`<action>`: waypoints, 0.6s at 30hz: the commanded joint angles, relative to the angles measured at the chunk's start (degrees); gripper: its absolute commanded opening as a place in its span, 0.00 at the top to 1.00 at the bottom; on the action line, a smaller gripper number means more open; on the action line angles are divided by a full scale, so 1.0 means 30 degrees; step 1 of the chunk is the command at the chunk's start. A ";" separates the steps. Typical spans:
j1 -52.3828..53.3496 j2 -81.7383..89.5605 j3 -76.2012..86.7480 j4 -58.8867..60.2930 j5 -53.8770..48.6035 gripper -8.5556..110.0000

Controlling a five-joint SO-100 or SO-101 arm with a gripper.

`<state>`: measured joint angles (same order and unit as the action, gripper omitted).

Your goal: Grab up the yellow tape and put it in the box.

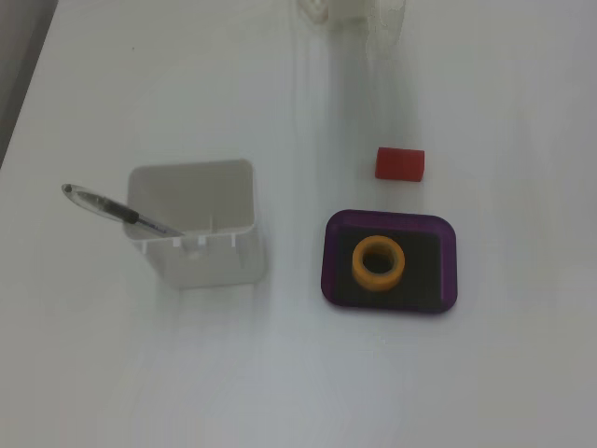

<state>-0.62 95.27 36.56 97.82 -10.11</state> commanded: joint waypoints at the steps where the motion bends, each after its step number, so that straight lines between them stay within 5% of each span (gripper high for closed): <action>1: 0.0117 0.5508 0.3896 -0.0117 0.0146 0.81; 11: 0.0322 1.6406 1.7695 -0.1172 0.0088 0.81; 18: 0.0352 2.3936 2.9912 -0.5303 0.0029 0.81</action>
<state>0.26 159.08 112.59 87.36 -9.67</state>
